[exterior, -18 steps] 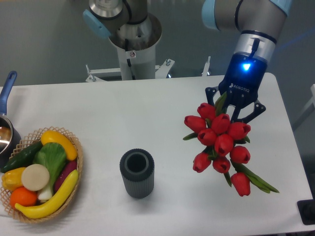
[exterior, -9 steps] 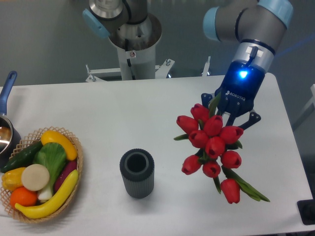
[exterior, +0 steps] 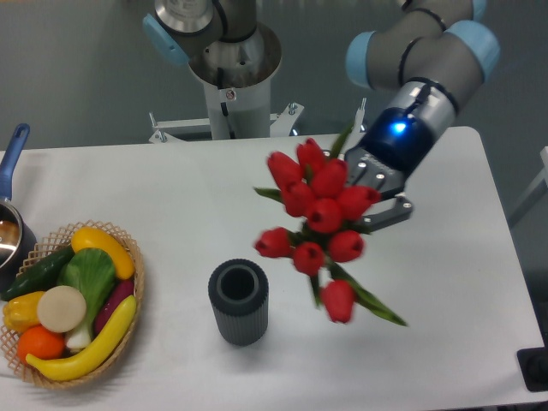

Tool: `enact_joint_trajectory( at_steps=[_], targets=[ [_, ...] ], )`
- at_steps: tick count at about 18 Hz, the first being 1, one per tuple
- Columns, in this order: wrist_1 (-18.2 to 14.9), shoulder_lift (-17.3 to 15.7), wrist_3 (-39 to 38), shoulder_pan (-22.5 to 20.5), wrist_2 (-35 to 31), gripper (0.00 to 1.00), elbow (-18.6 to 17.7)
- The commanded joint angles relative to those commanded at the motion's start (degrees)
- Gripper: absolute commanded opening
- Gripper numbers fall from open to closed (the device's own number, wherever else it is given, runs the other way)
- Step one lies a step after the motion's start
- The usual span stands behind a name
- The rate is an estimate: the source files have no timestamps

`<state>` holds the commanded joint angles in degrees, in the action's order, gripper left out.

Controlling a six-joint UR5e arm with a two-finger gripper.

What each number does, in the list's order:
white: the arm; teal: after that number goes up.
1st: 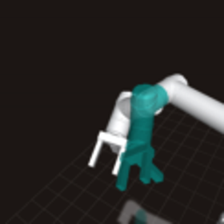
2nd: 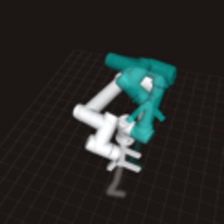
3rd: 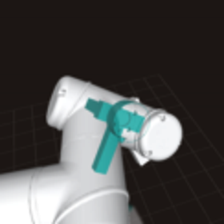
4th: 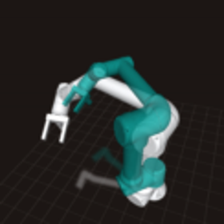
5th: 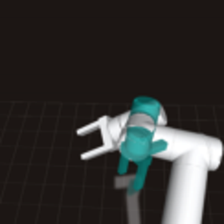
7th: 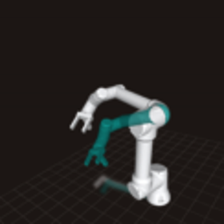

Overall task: Insert the flowers into the vase
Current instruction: 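Carry the tulip bunch over the dark grey vase, stems pointing down, then lower the tulip stems into the vase opening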

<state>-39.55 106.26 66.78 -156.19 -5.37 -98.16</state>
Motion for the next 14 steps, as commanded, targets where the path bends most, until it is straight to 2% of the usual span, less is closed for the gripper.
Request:
enact_joint_trajectory(
  at_steps=[3,7,14],
  targets=[
    [0.0,-0.09,2.74,0.18,6.06,0.23,-2.03],
    [0.0,0.26,5.9,0.8,7.13,0.23,-2.82],
    [-0.09,0.79,5.82,2.47,7.13,0.23,-2.91]
  ],
)
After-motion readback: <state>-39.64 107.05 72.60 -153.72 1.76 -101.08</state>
